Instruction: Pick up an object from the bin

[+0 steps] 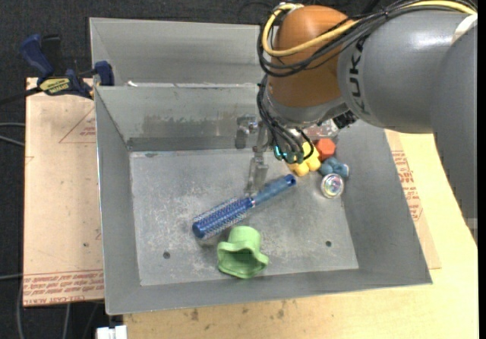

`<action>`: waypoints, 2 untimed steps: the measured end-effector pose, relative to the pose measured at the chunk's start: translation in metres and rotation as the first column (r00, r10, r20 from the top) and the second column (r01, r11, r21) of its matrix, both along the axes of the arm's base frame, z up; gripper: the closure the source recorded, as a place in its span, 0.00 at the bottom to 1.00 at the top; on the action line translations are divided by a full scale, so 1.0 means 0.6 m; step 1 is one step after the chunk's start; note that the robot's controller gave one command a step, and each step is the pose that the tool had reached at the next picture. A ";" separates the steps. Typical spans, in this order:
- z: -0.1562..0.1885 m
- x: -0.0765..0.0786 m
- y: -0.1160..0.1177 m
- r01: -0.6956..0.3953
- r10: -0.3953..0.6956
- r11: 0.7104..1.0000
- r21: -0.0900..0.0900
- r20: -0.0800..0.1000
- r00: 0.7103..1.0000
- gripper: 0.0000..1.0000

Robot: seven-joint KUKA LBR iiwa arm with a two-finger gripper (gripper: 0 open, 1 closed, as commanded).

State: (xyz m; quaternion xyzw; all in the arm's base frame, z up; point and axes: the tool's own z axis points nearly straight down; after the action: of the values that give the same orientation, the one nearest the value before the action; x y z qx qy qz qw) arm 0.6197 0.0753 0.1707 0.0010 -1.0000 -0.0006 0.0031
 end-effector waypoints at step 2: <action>-0.167 -0.063 -0.027 -0.189 0.189 0.982 0.000 0.008 0.982 1.00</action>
Offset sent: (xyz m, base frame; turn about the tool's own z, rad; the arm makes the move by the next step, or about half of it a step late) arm -0.0385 -0.0163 -0.1007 -0.1924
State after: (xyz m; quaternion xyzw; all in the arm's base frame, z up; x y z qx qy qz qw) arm 0.5820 0.0593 0.0705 0.0958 -0.9954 -0.0006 -0.0009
